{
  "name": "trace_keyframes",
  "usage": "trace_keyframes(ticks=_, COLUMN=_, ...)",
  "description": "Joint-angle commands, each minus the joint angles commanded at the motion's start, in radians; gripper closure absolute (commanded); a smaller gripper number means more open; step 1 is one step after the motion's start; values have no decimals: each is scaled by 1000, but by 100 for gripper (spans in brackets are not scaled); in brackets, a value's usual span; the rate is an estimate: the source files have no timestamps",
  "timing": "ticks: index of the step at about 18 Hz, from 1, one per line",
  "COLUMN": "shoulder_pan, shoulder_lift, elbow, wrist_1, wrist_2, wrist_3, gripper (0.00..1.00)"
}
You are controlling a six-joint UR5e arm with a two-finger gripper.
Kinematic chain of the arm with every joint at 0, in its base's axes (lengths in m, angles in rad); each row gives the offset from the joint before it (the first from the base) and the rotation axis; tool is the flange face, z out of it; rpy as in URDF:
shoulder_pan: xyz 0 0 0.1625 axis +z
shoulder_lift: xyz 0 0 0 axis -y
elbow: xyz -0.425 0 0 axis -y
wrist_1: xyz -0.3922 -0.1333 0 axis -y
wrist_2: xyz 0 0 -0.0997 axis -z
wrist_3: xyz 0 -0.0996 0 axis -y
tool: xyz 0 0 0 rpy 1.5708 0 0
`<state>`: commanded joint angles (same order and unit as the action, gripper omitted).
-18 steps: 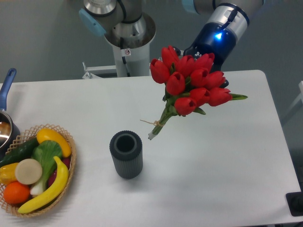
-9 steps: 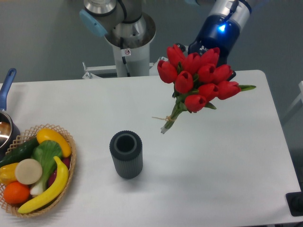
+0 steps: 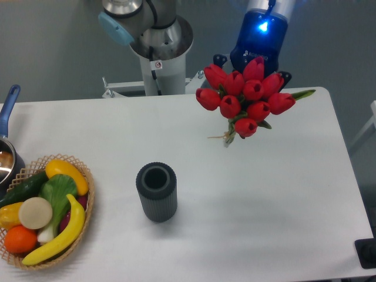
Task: Place the flowers on the table
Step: 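Lift the red tulip bouquet higher with the gripper, stems hanging below, then lower the held tulips toward the table beside the grey vase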
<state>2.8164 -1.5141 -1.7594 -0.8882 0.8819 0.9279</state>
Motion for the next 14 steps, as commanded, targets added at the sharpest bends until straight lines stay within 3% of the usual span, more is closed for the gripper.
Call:
trace_keyframes(ticks=5, shoulder_pan=0, shoulder_lift=0, elbow=-15, wrist_1=0, wrist_2=118, wrist_3=6, gripper=55)
trace_keyframes(ticks=11, shoulder_pan=-5, shoulder_lift=-15, elbow=-58, wrist_1=-3, wrist_2=301, wrist_3=158, gripper=55)
trace_keyframes(ticks=14, shoulder_pan=-44, shoulder_lift=-44, elbow=-57, wrist_1=-5, wrist_2=406, wrist_3=201, gripper=55)
